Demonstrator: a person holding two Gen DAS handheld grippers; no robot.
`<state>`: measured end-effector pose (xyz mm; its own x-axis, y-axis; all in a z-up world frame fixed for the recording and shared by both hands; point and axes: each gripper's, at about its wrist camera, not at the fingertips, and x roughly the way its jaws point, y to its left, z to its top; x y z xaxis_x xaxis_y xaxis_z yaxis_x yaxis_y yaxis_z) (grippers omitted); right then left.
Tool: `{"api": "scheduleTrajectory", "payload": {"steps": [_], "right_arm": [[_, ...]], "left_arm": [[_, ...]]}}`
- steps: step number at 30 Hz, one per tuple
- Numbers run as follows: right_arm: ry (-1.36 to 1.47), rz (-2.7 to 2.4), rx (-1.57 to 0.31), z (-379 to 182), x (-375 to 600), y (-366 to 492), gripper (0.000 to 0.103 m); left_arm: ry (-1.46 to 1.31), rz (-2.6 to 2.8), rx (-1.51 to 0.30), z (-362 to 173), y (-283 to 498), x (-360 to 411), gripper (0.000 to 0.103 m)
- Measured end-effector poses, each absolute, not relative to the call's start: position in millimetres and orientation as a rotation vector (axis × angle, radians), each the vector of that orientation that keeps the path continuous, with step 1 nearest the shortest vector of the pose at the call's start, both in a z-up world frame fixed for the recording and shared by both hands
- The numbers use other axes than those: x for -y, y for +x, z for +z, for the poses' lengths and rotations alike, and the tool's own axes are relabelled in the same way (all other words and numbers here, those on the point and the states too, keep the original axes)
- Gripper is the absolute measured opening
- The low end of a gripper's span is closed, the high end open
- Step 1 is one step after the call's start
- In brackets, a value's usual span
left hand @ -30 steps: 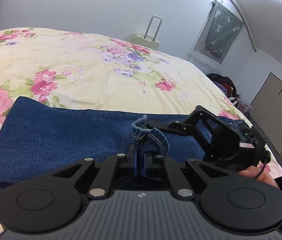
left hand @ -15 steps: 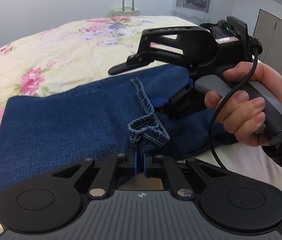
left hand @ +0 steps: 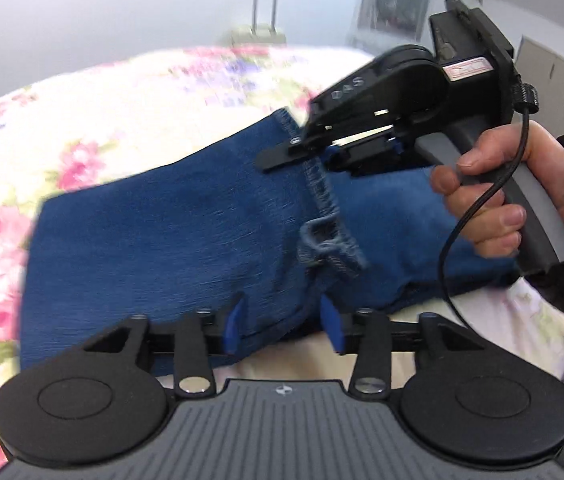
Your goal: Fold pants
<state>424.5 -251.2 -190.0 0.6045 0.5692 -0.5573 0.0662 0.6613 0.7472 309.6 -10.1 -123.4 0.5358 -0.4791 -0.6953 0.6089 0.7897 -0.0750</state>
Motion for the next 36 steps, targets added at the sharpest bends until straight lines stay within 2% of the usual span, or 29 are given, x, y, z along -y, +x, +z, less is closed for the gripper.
{"api": "scheduleTrajectory", "payload": {"steps": [7,13,14,15,18,22,30,36], "right_arm": [[0.549,0.355,-0.801,-68,253,430,0.003],[0.441,0.271,-0.769,26,325,387,0.003],[0.418,0.25,-0.762,38,347,369,0.003],[0.399,0.225,-0.762,48,368,356,0.003],[0.445,0.171,-0.799,58,420,341,0.003],[0.453,0.075,-0.844,50,485,322,0.003],[0.471,-0.103,-0.911,-8,596,301,0.002],[0.492,-0.22,-0.992,-79,650,305,0.002]], "left_arm": [[0.184,-0.455,-0.61,-78,297,-39,0.055],[0.173,-0.349,-0.549,-68,294,-45,0.055],[0.172,-0.348,-0.55,-69,295,-41,0.052],[0.171,-0.349,-0.554,-71,296,-38,0.045],[0.161,-0.375,-0.591,-79,302,-26,0.038],[0.162,-0.403,-0.622,-91,315,3,0.036],[0.181,-0.456,-0.691,-114,332,44,0.034],[0.16,-0.474,-0.748,-135,346,68,0.034]]}}
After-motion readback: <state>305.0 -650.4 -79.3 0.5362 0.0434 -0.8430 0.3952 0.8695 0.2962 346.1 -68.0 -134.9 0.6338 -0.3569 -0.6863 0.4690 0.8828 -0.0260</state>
